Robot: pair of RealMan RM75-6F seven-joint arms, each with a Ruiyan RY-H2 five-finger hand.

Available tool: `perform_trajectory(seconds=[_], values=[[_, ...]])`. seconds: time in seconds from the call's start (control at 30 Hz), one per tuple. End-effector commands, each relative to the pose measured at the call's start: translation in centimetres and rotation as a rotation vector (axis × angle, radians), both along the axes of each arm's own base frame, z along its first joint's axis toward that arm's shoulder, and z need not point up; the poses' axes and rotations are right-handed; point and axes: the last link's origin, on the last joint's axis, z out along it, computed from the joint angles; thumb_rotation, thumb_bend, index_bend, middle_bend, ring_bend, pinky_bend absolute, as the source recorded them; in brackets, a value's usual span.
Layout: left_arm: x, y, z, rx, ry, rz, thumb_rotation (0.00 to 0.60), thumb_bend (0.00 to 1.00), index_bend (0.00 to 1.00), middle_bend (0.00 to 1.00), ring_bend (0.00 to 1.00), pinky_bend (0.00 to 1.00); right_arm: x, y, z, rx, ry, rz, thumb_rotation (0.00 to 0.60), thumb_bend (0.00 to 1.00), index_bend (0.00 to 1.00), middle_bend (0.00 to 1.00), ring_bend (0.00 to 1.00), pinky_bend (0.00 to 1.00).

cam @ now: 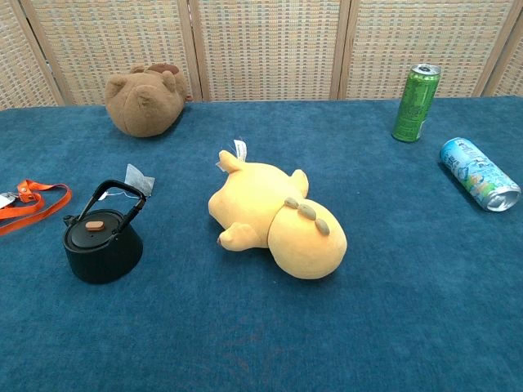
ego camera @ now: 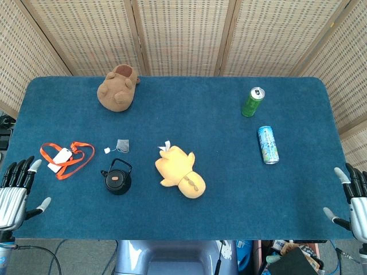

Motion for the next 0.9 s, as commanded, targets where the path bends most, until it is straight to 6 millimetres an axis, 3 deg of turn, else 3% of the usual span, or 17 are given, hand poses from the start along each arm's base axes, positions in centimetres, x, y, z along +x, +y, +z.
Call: perform_trajectory(seconds=[0.03,0.27,0.43,0.53,0.67,0.9], values=[[0.0,0.0,0.1,0.001,-0.005,-0.001,0.600,0.24,0.00,0.00,0.00,0.00,0.0,0.0,0.0,0.000,-0.001,0.000,0.600,0.00,0.00,0.00,0.00,0.00],[1.3,1.6,-1.0,-0.081,-0.059,-0.028,0.600,0.24,0.00,0.00,0.00,0.00,0.0,-0.1,0.1,0.000,-0.008,-0.003,0.600,0.00,0.00,0.00,0.00,0.00],[4.5,4.2,-3.2,-0.194,-0.111,-0.053,0.600,0.24,0.02,0.00,0.00,0.00,-0.2,-0.4,0.1,0.005,-0.008,-0.014,0.600,0.00,0.00,0.00,0.00,0.00],[6.4,6.3,-5.1,-0.249,-0.089,-0.035,0.600,0.24,0.13,0.00,0.00,0.00,-0.3,-0.5,0.1,0.007,-0.009,-0.024,0.600,0.00,0.00,0.00,0.00,0.00],[7.6,8.7,-7.6,-0.285,-0.053,0.003,0.600,0.24,0.36,0.00,0.00,0.00,-0.6,-0.5,0.3,0.005,-0.016,-0.031,0.600,0.00,0.00,0.00,0.00,0.00],[8.2,10.1,-10.8,-0.318,-0.016,0.044,0.600,0.28,0.46,0.00,0.00,0.00,-0.8,-0.4,0.7,0.003,-0.029,-0.038,0.600,0.00,0.00,0.00,0.00,0.00]])
